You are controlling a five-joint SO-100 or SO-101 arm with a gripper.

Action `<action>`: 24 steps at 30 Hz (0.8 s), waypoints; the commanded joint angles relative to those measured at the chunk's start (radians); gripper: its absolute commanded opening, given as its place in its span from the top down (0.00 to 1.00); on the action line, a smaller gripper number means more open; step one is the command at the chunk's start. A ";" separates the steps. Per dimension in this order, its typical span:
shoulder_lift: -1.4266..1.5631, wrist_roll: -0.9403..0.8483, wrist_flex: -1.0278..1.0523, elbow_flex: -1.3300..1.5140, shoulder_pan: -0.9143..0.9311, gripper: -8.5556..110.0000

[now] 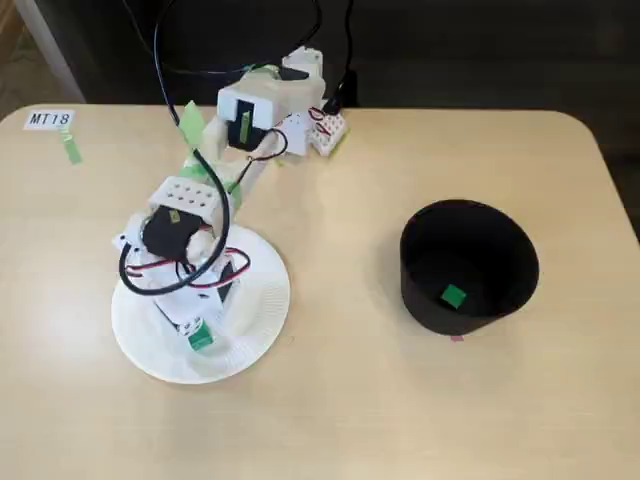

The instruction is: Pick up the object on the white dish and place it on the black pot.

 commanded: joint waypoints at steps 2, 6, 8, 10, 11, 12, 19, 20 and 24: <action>-0.012 0.020 0.011 -0.121 0.009 0.92; -0.035 0.014 0.011 -0.187 0.011 0.93; -0.037 0.012 0.012 -0.218 0.006 0.93; -0.035 0.008 0.012 -0.284 0.002 0.93; -0.035 0.006 0.014 -0.331 0.000 0.93; -0.012 0.000 0.014 -0.345 -0.005 0.93; 0.287 -0.170 0.012 -0.345 -0.107 0.93; 0.333 -0.201 0.014 -0.345 -0.137 0.93; 0.502 -0.337 0.017 -0.339 -0.288 0.93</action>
